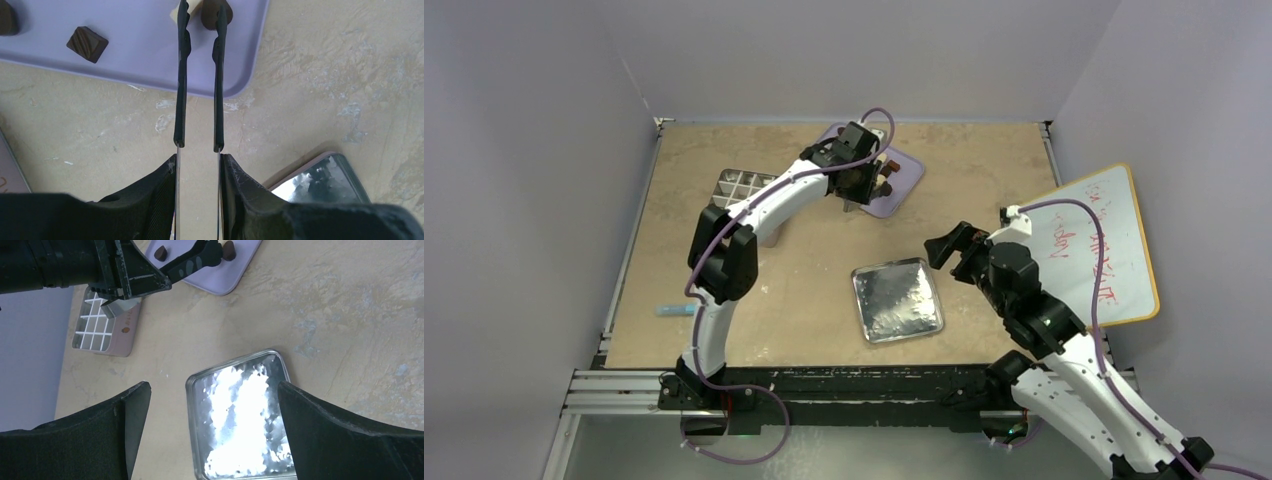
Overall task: Pack the chocolate
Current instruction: Pick up the fake chocolate from the plate.
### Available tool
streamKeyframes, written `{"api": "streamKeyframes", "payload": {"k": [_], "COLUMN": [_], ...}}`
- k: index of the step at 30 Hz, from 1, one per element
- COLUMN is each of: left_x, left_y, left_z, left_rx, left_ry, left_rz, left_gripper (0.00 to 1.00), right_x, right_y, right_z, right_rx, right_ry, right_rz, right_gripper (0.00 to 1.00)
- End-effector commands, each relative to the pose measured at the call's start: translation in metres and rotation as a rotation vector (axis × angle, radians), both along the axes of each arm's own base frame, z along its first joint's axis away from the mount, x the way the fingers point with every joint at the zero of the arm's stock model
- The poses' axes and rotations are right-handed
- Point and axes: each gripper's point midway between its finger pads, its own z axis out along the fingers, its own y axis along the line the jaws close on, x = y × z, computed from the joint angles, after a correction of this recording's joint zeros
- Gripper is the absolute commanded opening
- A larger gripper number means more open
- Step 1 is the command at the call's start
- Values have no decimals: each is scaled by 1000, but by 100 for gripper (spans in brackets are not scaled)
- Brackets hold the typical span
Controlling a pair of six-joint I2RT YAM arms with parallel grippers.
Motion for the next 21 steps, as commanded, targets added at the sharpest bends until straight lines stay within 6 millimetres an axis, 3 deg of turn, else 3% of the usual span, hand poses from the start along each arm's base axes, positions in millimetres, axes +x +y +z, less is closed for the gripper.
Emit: {"api": "streamKeyframes", "payload": {"k": [1, 21], "left_x": [4, 21], "left_y": [-18, -35], "left_z": [15, 4], "left_rx": [-74, -104], "left_ry": [-18, -29], "left_rz": [-17, -25], "left_gripper": [32, 35], "right_x": [2, -3], "right_y": [-12, -21], "right_z": [19, 33], "right_rx": [-22, -52], "right_ry": [-64, -105], "right_rz": [-41, -41], "right_gripper": [99, 99]}}
